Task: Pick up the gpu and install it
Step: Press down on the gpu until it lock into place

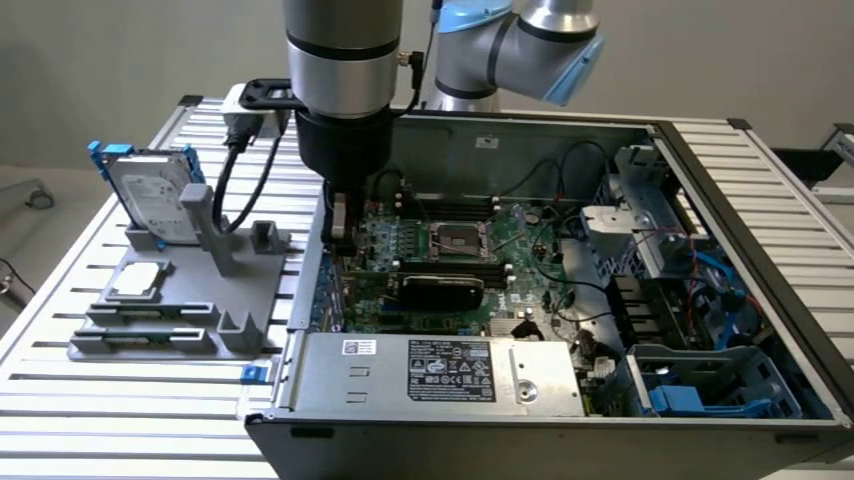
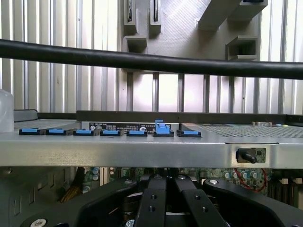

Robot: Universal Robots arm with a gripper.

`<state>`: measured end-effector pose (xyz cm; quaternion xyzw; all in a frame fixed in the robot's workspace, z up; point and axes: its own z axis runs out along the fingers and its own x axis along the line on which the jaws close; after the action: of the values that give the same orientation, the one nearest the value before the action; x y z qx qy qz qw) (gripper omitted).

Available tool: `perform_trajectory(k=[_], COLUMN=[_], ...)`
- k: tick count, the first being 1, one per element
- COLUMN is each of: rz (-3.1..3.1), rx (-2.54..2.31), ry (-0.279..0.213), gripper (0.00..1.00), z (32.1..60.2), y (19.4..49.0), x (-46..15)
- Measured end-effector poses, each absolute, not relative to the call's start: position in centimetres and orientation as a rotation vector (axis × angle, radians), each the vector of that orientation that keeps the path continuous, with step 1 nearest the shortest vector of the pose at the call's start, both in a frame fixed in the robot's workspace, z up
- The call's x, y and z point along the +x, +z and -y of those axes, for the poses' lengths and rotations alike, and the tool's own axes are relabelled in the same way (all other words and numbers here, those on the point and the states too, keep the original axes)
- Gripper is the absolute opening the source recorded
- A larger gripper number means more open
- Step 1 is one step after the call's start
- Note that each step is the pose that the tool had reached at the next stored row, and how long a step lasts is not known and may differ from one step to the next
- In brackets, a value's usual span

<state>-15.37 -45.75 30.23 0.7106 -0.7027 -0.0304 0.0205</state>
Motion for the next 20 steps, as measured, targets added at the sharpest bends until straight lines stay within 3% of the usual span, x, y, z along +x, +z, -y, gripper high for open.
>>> perform_trajectory(k=[20], rz=[2.179], rx=[2.203], ry=[-0.094], gripper=[0.11], z=[45.75], y=[30.37], x=[-15.38])
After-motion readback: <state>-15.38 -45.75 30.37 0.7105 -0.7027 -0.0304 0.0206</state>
